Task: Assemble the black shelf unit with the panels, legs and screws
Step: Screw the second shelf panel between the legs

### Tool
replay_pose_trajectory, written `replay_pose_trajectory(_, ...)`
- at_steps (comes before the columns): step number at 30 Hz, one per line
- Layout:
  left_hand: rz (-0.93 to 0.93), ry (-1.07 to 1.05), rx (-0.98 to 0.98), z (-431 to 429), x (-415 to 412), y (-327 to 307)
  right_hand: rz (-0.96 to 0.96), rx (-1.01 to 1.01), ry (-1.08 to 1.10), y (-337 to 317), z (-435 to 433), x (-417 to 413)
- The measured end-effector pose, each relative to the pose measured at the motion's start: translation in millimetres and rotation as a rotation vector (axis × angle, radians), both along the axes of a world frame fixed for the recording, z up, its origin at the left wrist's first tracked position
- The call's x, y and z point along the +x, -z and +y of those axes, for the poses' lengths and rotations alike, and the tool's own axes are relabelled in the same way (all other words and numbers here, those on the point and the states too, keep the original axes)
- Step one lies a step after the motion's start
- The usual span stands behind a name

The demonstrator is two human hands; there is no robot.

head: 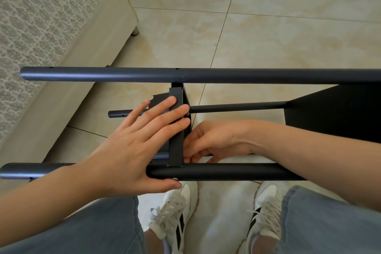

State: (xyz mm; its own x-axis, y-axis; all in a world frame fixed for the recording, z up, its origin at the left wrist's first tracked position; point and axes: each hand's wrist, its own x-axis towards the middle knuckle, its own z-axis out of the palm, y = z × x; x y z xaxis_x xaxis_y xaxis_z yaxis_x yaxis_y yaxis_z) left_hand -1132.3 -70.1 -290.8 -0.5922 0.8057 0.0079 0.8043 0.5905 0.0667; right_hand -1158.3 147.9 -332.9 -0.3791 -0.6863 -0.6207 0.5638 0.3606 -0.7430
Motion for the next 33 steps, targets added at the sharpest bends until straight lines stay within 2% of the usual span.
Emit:
replay_pose_trajectory(8, -0.001, -0.002, 0.009, 0.7, -1.0, -0.5, 0.023, 0.041, -0.013, -0.8, -2.8, 0.1)
replay_pose_trajectory(17, -0.01, -0.006, 0.033, 1.5, 0.2, -0.1, -0.074, -0.132, 0.065, 5.0, -4.5, 2.2)
replay_pose_trajectory(33, 0.005, -0.002, 0.022, 2.5, -0.7, -0.5, -0.113, -0.157, 0.13, 3.0, -8.4, 4.1)
